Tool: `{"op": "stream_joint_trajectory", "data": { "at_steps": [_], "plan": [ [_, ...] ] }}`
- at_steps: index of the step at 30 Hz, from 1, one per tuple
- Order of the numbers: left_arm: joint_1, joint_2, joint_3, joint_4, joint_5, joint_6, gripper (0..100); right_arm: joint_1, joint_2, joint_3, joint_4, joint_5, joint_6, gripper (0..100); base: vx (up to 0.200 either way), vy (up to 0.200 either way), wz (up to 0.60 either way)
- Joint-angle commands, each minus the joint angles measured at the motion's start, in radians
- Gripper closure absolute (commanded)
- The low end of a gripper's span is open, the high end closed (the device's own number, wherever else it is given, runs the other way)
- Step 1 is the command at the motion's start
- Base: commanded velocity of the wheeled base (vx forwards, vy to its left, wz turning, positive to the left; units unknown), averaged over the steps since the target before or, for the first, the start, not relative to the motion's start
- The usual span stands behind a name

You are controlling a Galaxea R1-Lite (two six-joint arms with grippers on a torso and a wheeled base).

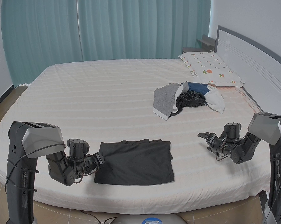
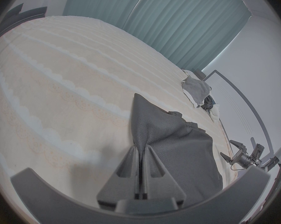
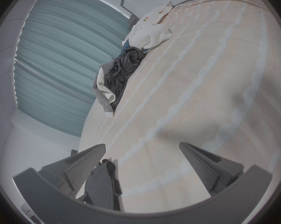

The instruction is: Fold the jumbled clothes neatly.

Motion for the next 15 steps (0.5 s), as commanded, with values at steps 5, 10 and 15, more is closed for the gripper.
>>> {"op": "stream_joint_trajectory", "data": {
  "at_steps": [5,10,15],
  "plan": [
    [0.001,-0.001,-0.004,0.000,0.017,-0.035,100,0.000,0.000,0.000,0.000,0.000,0.000,0,0.000,0.000,0.00],
    [0.009,-0.006,0.000,0.000,0.017,-0.058,100,0.000,0.000,0.000,0.000,0.000,0.001,0,0.000,0.160,0.00],
    [0.014,-0.006,0.002,0.000,0.017,-0.058,100,0.000,0.000,0.000,0.000,0.000,0.001,0,0.000,0.200,0.00]
  ]
}}
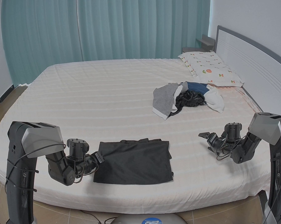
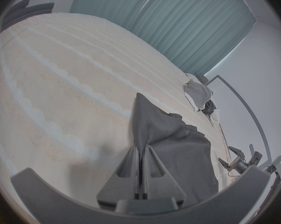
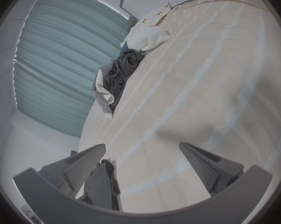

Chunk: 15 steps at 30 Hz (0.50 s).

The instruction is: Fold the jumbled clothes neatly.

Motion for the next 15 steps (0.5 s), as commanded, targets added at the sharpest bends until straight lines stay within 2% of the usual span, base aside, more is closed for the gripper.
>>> {"op": "stream_joint_trajectory", "data": {
  "at_steps": [1,15],
  "plan": [
    [0.005,-0.002,0.002,0.000,0.002,-0.002,100,0.002,0.000,0.000,0.000,0.001,0.000,0,0.000,0.200,0.00],
    [0.015,-0.013,0.017,0.000,0.042,-0.031,100,0.002,0.000,0.000,0.000,0.001,0.000,0,0.000,0.200,0.00]
  ]
}}
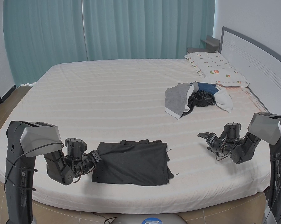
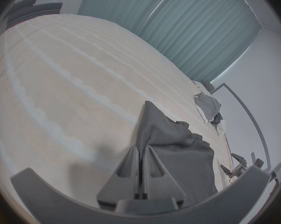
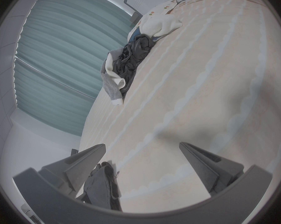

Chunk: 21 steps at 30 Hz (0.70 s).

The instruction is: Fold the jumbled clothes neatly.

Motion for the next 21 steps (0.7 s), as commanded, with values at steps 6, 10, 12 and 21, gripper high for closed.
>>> {"op": "stream_joint_trajectory", "data": {
  "at_steps": [6,10,12,21],
  "plan": [
    [0.004,-0.013,0.018,-0.001,0.005,-0.012,100,0.000,0.000,0.000,0.000,0.000,0.000,0,0.000,0.200,0.00],
    [0.012,-0.019,0.021,-0.001,0.005,-0.018,100,0.000,0.000,0.001,0.000,0.000,0.000,0,0.000,0.200,0.00],
    [0.015,-0.020,0.027,-0.001,0.005,-0.020,100,0.000,0.000,0.000,0.000,0.000,0.000,0,0.000,0.200,0.00],
    [0.015,-0.020,0.036,-0.001,0.006,-0.020,100,0.000,0.000,0.000,0.000,0.000,0.000,0,0.000,0.200,0.00]
  ]
}}
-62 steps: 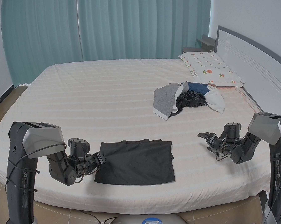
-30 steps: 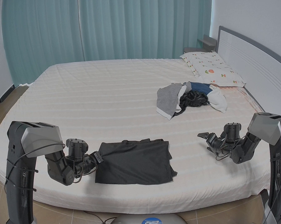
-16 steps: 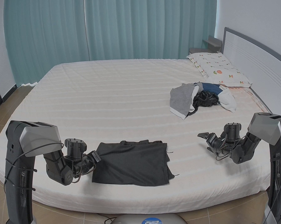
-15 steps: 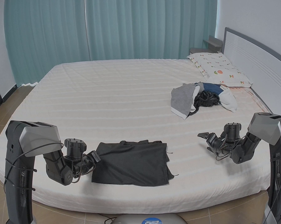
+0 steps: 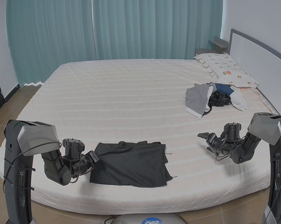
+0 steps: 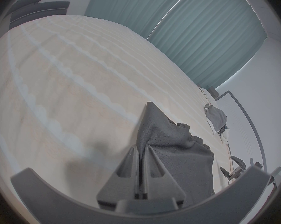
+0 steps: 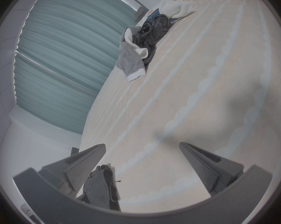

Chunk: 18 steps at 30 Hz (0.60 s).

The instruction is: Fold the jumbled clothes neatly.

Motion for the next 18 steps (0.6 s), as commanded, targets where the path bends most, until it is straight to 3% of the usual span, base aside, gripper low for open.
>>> {"op": "stream_joint_trajectory", "data": {
  "at_steps": [1,18],
  "plan": [
    [0.000,-0.001,0.003,0.000,0.001,0.001,100,0.001,0.000,-0.001,0.000,0.001,0.000,0,0.000,0.200,0.00],
    [0.006,-0.020,0.042,0.011,0.001,-0.001,100,0.001,0.000,-0.001,0.000,0.001,0.000,0,0.000,0.200,0.00]
  ]
}}
